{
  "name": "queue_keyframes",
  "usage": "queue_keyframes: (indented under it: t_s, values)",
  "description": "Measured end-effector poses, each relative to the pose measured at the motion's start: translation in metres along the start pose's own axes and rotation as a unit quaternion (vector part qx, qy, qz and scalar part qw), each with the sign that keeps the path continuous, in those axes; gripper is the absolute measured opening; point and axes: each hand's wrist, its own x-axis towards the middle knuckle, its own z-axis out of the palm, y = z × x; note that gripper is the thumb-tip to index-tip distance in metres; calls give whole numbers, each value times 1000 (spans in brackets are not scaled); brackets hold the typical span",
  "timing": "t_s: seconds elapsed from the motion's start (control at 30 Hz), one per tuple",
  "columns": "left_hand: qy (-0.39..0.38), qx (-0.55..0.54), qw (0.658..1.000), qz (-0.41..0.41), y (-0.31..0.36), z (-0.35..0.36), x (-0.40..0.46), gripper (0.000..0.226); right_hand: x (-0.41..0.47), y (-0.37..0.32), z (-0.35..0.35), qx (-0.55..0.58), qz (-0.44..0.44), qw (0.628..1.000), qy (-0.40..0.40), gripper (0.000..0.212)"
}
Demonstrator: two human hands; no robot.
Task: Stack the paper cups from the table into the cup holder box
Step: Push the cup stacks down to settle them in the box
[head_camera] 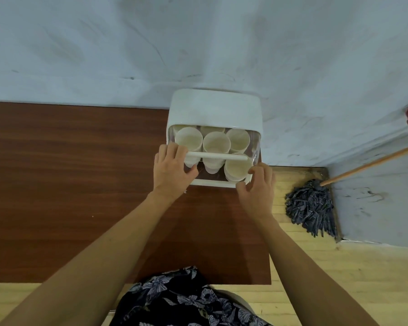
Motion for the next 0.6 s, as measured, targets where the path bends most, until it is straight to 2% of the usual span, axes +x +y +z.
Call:
queue_keyframes:
  t_s: [0.07,0.13,0.27,0.37,0.5,0.53,0.6]
  values:
    - [-2,41,999,-8,6,-2,9,41,7,-13,-3,7,-1,999,32,20]
    - [-5,57,998,16,15,-3,18,40,17,-25,-5,10,4,1000,13,14]
    - [-17,70,995,67,30,2,29,36,24,-44,0,8,-3,987,-161,22]
    - [-8,50,996,76,28,1,31,32,24,-51,9,32,-39,970,-240,51]
    - [3,47,994,95,24,2,24,29,25,-55,23,8,-74,963,-258,65]
    - [-1,50,994,98,23,4,21,29,23,-56,25,13,-74,964,-253,63]
    - [-8,51,994,101,23,7,16,30,16,-56,25,34,-36,977,-207,39]
